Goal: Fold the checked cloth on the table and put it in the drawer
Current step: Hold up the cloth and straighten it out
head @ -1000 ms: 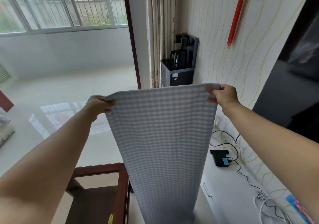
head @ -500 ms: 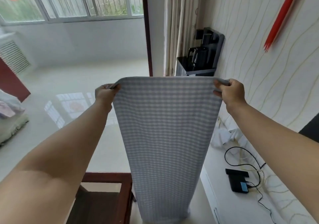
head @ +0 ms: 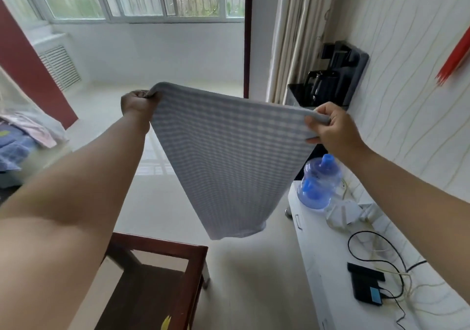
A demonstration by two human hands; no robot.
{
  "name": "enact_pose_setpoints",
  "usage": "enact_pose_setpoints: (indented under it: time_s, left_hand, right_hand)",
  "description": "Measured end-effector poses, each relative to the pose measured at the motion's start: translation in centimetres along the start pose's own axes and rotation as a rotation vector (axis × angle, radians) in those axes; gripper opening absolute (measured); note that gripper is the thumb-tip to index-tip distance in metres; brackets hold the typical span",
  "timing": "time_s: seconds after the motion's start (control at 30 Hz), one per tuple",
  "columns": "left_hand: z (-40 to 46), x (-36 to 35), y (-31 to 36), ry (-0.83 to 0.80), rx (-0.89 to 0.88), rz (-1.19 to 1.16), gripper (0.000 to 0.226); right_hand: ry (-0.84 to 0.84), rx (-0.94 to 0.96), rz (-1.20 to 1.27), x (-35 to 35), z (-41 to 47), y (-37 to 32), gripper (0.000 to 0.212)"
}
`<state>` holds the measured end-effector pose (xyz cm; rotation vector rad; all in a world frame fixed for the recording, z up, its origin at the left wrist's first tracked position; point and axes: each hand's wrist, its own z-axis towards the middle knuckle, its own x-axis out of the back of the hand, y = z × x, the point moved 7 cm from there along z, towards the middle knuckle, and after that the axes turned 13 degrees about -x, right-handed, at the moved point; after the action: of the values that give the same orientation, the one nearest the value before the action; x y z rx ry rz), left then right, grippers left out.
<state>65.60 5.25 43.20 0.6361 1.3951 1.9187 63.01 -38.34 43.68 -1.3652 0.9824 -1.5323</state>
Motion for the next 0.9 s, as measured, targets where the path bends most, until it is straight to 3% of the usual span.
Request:
enact_pose_setpoints:
  time_s: [0.17,0.33,0.53,0.63,0.73,0.83,0.9]
  left_hand:
    - [-1.5,9.6,-2.1,0.051,0.064,0.117,0.034]
    - [-5.2,22.8,-2.5,-0.019,-0.022,0.389,0.017]
    - [-13.1,39.2,-6.2,-0.436,0.106,0.844,0.032]
    - [-17.7,46.2,-9.9,-0.624,0.251,1.16,0.018]
    - [-22.6,51.0,-13.1,-0.757,0.333,1.402,0.009]
    - [-26.4,53.5,-15.0,-0.86,0.285,1.582,0.004]
    - [-28.5,55.2,-16.4,-0.911,0.275,1.686,0.018]
  right_hand:
    - [-0.276,-0.148,0.004,-7.3,-4.3,1.3,0.01]
    - [-0.578,-0.261,-0.122,-16.1,-12.0,1.8,0.009]
    - [-0.759,-0.398,-0.252,-25.5,-24.0,5.3,0.006]
    - [-0.879,-0.424,-0.41,-29.7,-29.8,7.3,0.017]
    - [-0.936,-0.314,-0.629,-33.2,-34.5,7.9,0.016]
    - [-1.019,-0.165,-0.803,-36.0,-39.0,7.3,0.024]
    - [-1.078,-0.121,-0.872,-37.4,-41.7,7.1,0.024]
